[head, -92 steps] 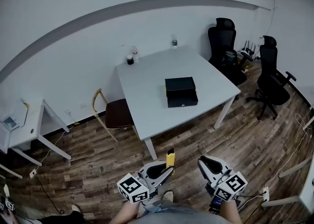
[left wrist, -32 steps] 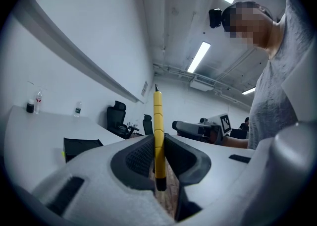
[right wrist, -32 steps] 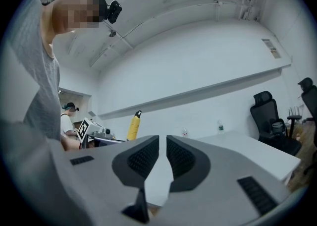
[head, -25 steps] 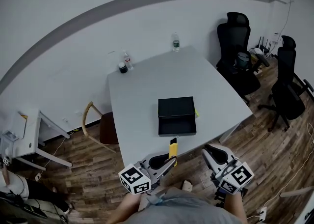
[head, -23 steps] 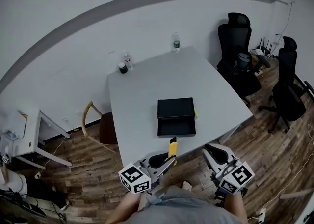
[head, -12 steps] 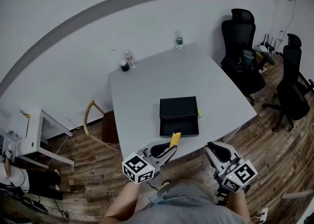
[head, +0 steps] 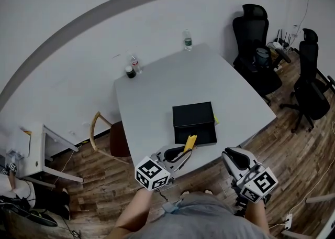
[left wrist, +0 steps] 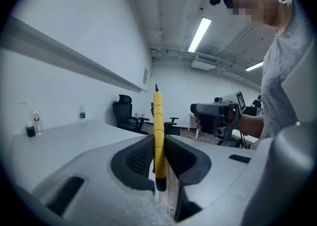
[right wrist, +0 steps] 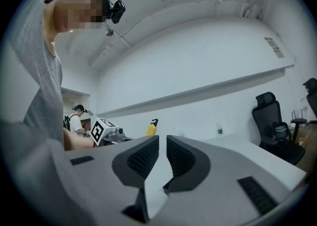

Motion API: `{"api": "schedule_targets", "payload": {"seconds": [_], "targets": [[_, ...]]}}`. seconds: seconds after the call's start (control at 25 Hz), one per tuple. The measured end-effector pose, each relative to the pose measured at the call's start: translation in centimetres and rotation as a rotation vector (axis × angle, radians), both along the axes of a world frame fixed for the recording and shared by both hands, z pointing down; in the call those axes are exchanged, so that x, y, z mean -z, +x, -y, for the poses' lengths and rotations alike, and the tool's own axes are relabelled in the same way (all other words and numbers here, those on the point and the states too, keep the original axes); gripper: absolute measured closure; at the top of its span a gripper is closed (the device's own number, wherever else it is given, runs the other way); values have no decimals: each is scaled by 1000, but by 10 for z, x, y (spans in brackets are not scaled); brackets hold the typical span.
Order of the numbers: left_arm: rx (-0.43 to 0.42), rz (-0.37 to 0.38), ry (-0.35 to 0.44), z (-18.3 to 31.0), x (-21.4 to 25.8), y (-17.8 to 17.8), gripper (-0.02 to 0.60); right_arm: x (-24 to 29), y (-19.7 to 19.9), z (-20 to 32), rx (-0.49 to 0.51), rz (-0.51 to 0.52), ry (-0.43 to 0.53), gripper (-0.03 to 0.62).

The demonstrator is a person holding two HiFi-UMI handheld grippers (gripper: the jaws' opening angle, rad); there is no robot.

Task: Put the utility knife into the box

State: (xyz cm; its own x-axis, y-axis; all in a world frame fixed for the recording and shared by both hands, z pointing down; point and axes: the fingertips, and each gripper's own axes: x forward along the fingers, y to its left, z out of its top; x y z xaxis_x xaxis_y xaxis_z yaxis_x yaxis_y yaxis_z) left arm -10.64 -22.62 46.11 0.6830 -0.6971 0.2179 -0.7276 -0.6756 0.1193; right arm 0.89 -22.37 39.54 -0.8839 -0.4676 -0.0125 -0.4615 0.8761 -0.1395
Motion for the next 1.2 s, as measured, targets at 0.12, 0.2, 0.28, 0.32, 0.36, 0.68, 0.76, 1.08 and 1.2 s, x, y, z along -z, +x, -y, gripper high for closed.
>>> {"api": "schedule_targets", "payload": {"seconds": [0.12,0.2,0.28,0.32,0.36,0.68,0.76,1.08,1.2], "targets": [[-10,15,-5,7,-2,-4,506,-2,-1,1,-12,1,-5,548],[-17,26,-8,12,-5,-6,506,-6,-3,2,-11,-9,-7,548],[-25,35,-13,16,-8,-6,506,-9,-3,2,-10,-18,-9,548],[-28,40,-16,18,-10,-5,506,-10,-2,2,-10,-21,-10,548],[-30,44,-20,20,-12,-5,506,-11,-1,2,-11,-24,-11,548],[-34,88,-48,41,-26,-5,506,-19,5,6,-14,-41,-22,548],[-35,105,-58,47,-32,-5,506,-22,6,7,-15,-43,-24,548],[-48,202,-92,72,-56,-3,506,-27,16,14,-21,-43,-41,548],[-51,215,-125,83,-67,-4,506,-29,18,16,-20,-45,-47,548]]}}
